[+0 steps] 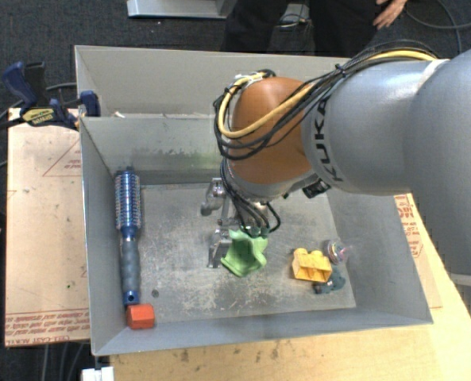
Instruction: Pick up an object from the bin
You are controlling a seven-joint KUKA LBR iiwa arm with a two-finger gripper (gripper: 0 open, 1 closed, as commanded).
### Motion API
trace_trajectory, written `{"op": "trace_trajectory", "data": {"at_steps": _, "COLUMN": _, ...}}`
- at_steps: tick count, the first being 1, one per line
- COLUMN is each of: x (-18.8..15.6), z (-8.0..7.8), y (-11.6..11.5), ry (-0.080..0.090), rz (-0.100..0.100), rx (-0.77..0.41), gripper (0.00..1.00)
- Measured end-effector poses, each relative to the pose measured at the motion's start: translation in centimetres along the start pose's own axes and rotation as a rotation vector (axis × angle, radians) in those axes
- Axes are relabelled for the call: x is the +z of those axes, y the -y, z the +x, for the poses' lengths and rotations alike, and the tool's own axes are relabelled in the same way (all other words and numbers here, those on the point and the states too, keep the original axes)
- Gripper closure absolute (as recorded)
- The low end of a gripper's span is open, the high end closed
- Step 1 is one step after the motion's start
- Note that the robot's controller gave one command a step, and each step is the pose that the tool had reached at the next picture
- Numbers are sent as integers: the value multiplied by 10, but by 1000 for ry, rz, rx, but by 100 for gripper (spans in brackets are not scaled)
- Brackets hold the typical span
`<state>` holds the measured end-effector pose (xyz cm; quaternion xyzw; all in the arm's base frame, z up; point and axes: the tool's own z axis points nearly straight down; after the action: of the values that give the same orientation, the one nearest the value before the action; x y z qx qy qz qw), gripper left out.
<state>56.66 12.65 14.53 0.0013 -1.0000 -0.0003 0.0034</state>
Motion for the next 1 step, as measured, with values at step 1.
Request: {"op": "trace_trajectory", "data": {"at_steps": 1, "x": 68, "z": -8, "y": 56, "ry": 11, "rz": -2, "rx": -32, "gripper": 0}}
